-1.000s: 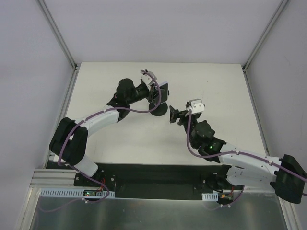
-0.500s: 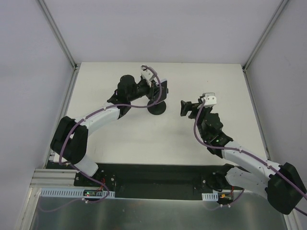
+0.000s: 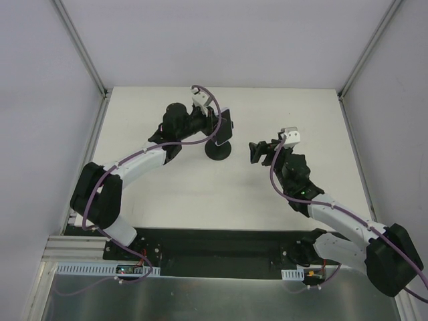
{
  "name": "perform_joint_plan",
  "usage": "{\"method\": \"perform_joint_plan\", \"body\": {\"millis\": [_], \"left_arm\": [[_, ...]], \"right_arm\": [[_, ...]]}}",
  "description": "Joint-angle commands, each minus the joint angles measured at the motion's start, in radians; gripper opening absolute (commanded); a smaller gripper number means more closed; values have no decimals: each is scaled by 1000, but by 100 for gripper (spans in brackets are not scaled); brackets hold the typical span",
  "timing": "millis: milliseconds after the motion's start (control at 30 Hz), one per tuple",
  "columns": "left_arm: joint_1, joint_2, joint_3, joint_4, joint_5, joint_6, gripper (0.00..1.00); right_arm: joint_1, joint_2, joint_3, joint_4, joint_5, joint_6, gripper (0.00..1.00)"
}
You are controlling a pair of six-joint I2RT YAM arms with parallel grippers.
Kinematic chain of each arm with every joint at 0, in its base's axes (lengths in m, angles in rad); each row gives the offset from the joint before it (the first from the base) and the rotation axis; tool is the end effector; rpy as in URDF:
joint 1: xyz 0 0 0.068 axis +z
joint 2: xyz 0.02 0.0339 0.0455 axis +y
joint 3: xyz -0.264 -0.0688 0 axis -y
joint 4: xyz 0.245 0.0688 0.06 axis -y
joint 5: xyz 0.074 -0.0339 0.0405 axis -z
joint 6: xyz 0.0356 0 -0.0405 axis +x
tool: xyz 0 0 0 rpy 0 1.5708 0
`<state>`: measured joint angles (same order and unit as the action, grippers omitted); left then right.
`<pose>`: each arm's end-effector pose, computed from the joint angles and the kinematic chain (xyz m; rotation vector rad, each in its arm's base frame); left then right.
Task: Place the phone on the phone stand
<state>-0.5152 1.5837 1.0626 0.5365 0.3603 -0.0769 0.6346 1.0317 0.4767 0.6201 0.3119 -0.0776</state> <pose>0.3185 -0.1947 0.3092 0.6281 1.4772 -0.7426 0.1933 0.1287 0.2690 -0.2854 1.4853 0.2122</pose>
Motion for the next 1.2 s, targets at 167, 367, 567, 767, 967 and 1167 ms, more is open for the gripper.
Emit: {"method": "perform_joint_plan", "body": {"millis": [167, 367, 567, 767, 967, 1167], "left_arm": [[43, -5, 26, -220, -49, -84, 50], [110, -45, 51, -267, 90, -236, 55], [142, -76, 59, -364, 190, -287, 55], [141, -126, 48, -411, 198, -279, 57], [97, -151, 86, -487, 160, -244, 57], [-12, -137, 235, -786, -346, -291, 59]], "right_arm": [[-36, -9, -1, 30, -51, 36, 88], [-42, -10, -4, 30, -63, 39, 88], [-44, -4, -1, 30, -76, 42, 88], [-46, 5, 5, 30, -91, 45, 88], [-46, 7, 5, 30, -91, 45, 88], [-46, 14, 5, 30, -88, 45, 88]]}}
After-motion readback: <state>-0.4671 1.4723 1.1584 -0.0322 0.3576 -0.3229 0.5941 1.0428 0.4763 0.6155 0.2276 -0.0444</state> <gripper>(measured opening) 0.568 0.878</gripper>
